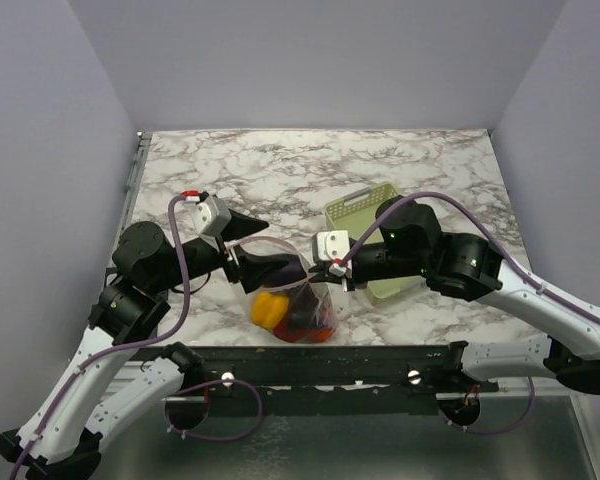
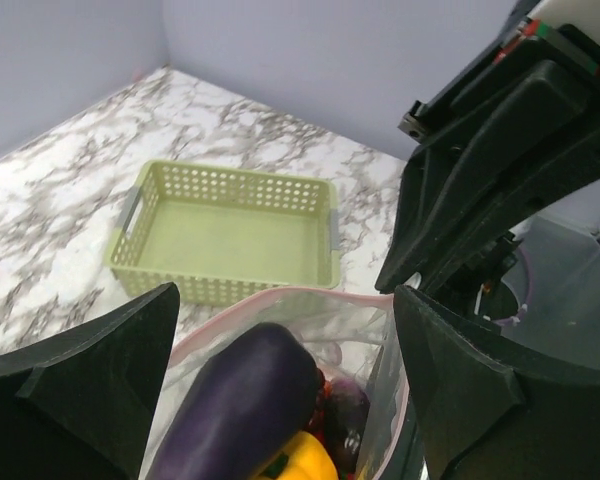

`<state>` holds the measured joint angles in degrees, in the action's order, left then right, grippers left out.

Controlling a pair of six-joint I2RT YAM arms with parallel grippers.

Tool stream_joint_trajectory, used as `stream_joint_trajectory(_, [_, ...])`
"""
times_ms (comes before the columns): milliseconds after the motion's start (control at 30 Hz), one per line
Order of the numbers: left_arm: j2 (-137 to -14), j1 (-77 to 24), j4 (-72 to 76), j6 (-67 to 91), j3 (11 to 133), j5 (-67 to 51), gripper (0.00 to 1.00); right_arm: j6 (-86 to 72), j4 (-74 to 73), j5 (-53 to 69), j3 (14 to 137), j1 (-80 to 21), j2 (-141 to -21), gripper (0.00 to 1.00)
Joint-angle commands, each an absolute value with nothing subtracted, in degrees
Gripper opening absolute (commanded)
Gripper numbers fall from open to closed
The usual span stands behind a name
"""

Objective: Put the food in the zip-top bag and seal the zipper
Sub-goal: Zip the zipper food storage bag at the center of the board.

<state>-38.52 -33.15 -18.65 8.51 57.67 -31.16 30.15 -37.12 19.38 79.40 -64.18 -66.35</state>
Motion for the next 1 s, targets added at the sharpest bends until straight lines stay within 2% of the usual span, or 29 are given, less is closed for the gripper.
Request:
stream_joint_trajectory(0, [-38.5,-33.5,-7.7,7.2,55.6,-41.6,0.89,27.8,-39.9,23.5,84.7,-64.6,-66.2,0.01])
stream_joint_trajectory(233, [-42.0,-35.1,-2.7,6.8,55.3,-54.1,0.86,26.2,-44.7,24.6,88.5,-64.6,-67.5,0.01])
stream_joint_trajectory(433, [-45.4,-37.8,-0.2,7.1,54.4,-58.9,0.84,25.0,-46.0,24.5,89.7,-64.6,-67.6,0.01])
stream_joint_trajectory(967, [-45.1,-40.6,-2.6,9.3,49.8,-54.9,0.69,18.7,-51.0,15.6,95.2,-64.6,-71.0,0.01])
